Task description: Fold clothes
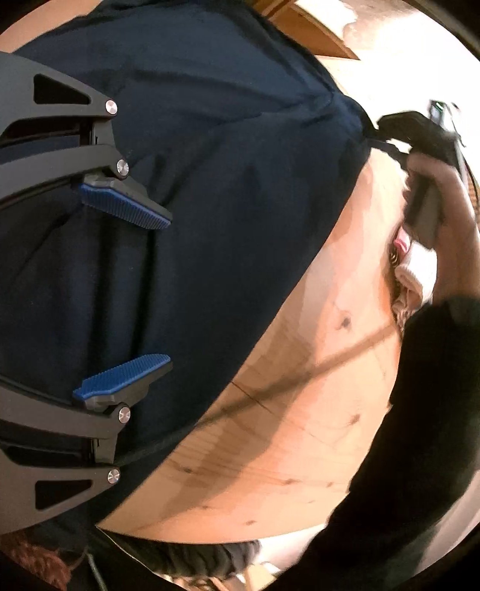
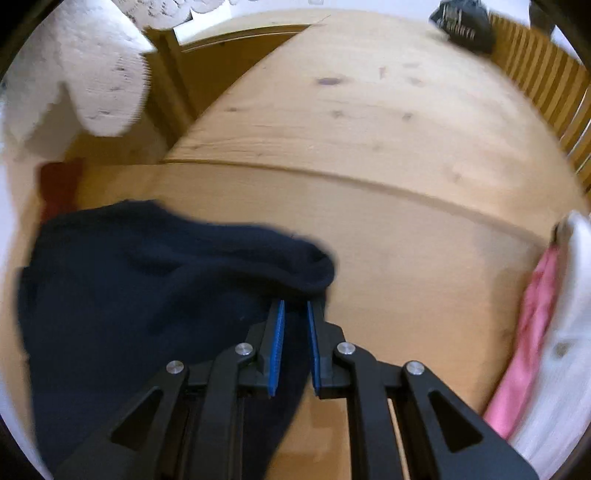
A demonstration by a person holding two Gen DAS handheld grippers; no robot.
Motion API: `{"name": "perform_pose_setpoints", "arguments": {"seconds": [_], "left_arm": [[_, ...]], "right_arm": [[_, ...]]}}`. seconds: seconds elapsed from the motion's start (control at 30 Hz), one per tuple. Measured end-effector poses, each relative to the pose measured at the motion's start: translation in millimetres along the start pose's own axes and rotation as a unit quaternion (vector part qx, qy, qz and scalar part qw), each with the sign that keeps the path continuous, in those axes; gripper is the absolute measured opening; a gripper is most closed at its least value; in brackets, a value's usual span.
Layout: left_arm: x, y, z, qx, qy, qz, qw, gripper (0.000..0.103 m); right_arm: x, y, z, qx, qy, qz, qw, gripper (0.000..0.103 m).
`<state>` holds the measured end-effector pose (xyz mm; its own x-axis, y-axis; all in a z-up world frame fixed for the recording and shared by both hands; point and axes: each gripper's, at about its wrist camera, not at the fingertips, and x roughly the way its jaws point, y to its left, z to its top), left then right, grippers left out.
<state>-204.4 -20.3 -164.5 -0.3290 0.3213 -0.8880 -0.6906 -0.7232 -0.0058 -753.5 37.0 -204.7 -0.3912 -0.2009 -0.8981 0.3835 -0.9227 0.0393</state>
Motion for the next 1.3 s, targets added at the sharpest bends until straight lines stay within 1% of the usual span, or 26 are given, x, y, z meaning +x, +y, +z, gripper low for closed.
{"name": "perform_pose_setpoints", "arguments": {"seconds": [0.07,0.1,0.13,0.2,0.27,0.37,0.6,0.67,0.73,0.77,0.87,0.9,1.0,1.07,1.1,1.13,1.2,1.23,1.3], "left_arm": [[0,1,0,-0.002,-0.003,-0.006,1.0,0.069],[0,1,0,-0.004,-0.003,-0.01,0.9999,0.069],[0,1,0,-0.003,-0.004,-0.012,0.9999,0.07],[0,-1,-1,0.001,-0.004,-0.012,0.9999,0.072],[1,-5,-1,0.01,-0.006,-0.011,0.9999,0.077],[1,-7,-1,0.008,-0.006,-0.009,0.9999,0.078],[4,-6,5,0.003,-0.003,-0.007,1.0,0.078],[4,-6,5,0.005,-0.003,-0.008,1.0,0.078],[4,-7,5,0.007,-0.002,-0.008,0.9999,0.078],[3,-7,5,0.008,-0.003,-0.009,0.9999,0.078],[4,-7,4,0.008,-0.007,-0.009,0.9999,0.078],[4,-7,3,0.007,-0.008,-0.009,0.9999,0.078],[4,-8,2,0.004,-0.009,-0.007,0.9999,0.078],[3,-10,1,0.004,-0.009,-0.006,0.9999,0.078],[2,-10,0,0.002,-0.009,-0.006,0.9999,0.078],[1,-9,-1,-0.001,-0.008,-0.006,1.0,0.078],[-8,-6,-4,-0.009,-0.007,-0.001,0.9999,0.069],[-15,-3,-7,-0.013,-0.013,0.006,0.9998,0.068],[-31,3,-14,-0.026,-0.023,0.02,0.9992,0.068]], "right_arm": [[0,-10,14,0.019,-0.028,-0.024,0.999,0.011],[-4,-14,20,0.027,-0.042,-0.044,0.998,0.011],[-8,-19,22,0.03,-0.047,-0.054,0.997,0.011],[-14,-30,23,0.039,-0.048,-0.034,0.998,0.011],[-19,-32,18,0.04,-0.052,-0.009,0.998,0.012],[-24,-23,-1,0.009,-0.039,0.021,0.999,0.012],[-3,-18,16,0.015,-0.045,0.039,0.998,0.012],[-14,-27,22,0.035,-0.065,0.009,0.997,0.012],[-27,-36,19,0.047,-0.073,0.016,0.996,0.012],[-35,-37,14,0.049,-0.074,0.035,0.995,0.012],[-29,-15,4,0.009,-0.037,0.064,0.997,0.012],[-27,-8,-4,-0.01,-0.017,0.063,0.998,0.012],[-16,2,-15,-0.043,0.01,0.041,0.998,0.012],[-14,1,-19,-0.061,0.0,0.019,0.998,0.012],[-14,-2,-17,-0.062,-0.007,-0.001,0.998,0.019],[-16,-3,-17,-0.061,-0.007,-0.017,0.998,0.023],[-29,1,-21,-0.07,-0.019,-0.054,0.996,0.023],[-39,3,-29,-0.078,-0.026,-0.041,0.996,0.023],[-61,11,-56,-0.082,-0.025,0.015,0.996,0.023]]}}
